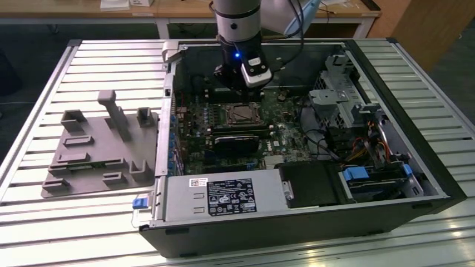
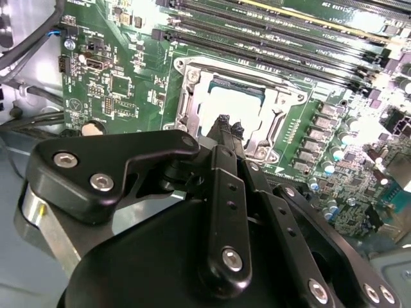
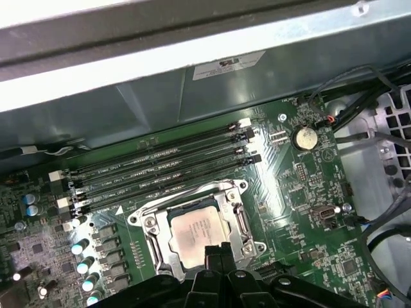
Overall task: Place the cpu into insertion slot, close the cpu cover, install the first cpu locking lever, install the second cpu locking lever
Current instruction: 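Install the second cpu locking lever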
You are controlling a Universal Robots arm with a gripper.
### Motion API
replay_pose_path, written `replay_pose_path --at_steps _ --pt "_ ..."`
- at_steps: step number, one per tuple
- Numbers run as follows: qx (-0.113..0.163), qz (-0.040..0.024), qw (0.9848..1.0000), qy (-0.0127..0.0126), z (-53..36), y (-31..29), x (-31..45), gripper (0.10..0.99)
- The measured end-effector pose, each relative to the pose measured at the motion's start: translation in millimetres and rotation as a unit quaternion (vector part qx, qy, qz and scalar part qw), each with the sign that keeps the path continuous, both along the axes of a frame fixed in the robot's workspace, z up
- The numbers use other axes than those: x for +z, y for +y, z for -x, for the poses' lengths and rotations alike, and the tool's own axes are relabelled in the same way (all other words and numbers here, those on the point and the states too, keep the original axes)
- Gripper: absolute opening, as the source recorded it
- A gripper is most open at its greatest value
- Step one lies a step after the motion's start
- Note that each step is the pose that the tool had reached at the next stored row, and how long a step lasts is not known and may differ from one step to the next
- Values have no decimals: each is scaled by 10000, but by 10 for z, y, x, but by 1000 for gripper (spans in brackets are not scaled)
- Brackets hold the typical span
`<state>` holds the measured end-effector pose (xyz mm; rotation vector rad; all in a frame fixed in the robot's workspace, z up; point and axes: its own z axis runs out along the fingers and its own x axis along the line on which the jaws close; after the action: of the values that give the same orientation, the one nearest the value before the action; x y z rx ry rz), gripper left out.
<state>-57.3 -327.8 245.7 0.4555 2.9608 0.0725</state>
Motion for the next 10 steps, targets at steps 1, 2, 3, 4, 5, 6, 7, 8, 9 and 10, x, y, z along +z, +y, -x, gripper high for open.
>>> replay_pose_path --at_steps 1,2,3,4,5,6,7,8,9,10 --pt "0 0 10000 0 0 0 14 102" --pt "0 0 10000 0 0 0 28 102" --pt "0 0 10000 0 0 0 43 102" --pt "0 0 10000 0 0 0 48 102" --pt "0 -1 10000 -1 0 0 47 102" --pt "0 -1 10000 -1 0 0 47 102" --pt "0 -1 10000 -1 0 0 47 102" --pt "1 0 10000 0 0 -5 49 102" --pt "0 0 10000 0 0 -15 49 102" --pt "0 0 10000 0 0 -27 49 102"
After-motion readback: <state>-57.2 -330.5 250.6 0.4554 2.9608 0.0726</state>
